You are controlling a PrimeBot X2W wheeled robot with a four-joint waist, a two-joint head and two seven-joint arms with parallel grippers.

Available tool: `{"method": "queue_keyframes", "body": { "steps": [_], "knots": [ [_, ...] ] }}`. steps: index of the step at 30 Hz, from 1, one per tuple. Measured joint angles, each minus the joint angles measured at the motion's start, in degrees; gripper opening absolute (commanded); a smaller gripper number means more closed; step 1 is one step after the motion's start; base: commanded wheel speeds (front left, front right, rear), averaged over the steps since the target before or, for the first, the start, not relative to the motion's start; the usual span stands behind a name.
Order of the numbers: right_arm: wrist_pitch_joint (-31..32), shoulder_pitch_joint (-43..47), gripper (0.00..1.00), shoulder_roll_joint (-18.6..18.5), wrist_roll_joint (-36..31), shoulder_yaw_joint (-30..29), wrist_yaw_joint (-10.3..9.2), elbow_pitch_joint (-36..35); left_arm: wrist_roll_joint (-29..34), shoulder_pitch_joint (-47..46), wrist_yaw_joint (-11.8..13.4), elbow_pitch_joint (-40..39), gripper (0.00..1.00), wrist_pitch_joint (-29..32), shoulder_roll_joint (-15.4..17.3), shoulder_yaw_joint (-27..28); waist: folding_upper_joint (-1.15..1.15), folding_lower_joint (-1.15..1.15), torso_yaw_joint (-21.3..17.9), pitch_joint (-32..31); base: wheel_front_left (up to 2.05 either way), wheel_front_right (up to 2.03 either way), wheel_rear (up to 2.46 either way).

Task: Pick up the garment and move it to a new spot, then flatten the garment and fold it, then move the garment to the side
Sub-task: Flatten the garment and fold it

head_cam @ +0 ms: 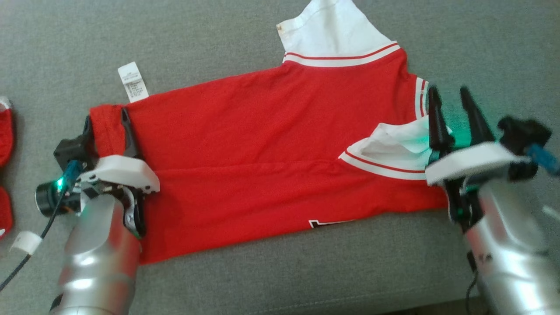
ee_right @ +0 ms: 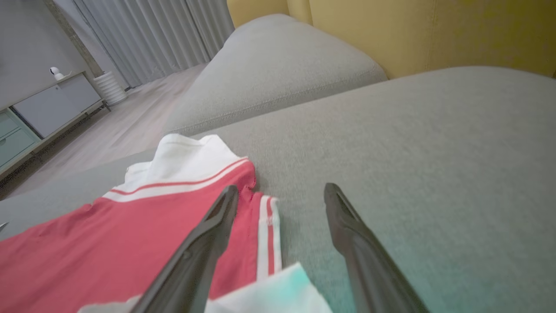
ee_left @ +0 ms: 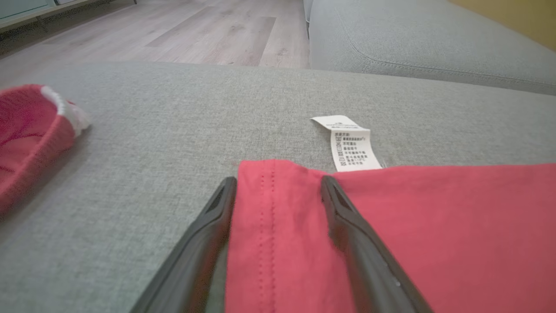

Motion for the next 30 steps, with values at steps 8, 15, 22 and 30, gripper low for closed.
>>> {"method": "queue_keyframes", "body": {
  "steps": [8,15,22,30],
  "knots": [
    [3.50,-11.76,1.00,-3.28,0.02,5.28,0.00,2.63,2.25,-1.81,-0.32,-0.63,0.00,-0.08,-0.82,-1.27,0.00,0.00,1.69,1.71,0.00,0.00,0.00],
    [11.25,-23.90,1.00,-7.16,0.68,8.03,0.00,8.90,3.37,-2.23,-1.52,-5.02,0.00,-0.07,-3.12,-3.69,0.00,0.01,6.31,3.72,0.00,0.00,0.00],
    [18.55,-31.29,1.00,-9.37,0.33,10.54,0.00,17.29,-0.65,-4.07,-2.75,-7.45,0.00,-0.07,-4.11,-10.92,0.00,0.01,12.24,6.35,0.00,0.00,0.00],
    [23.17,-36.00,1.00,-12.51,-0.15,12.55,0.00,24.85,-9.96,-4.14,0.08,-11.88,0.00,-0.07,-4.09,-22.48,0.00,0.01,18.58,9.13,0.00,0.00,0.00]
  ]
}}
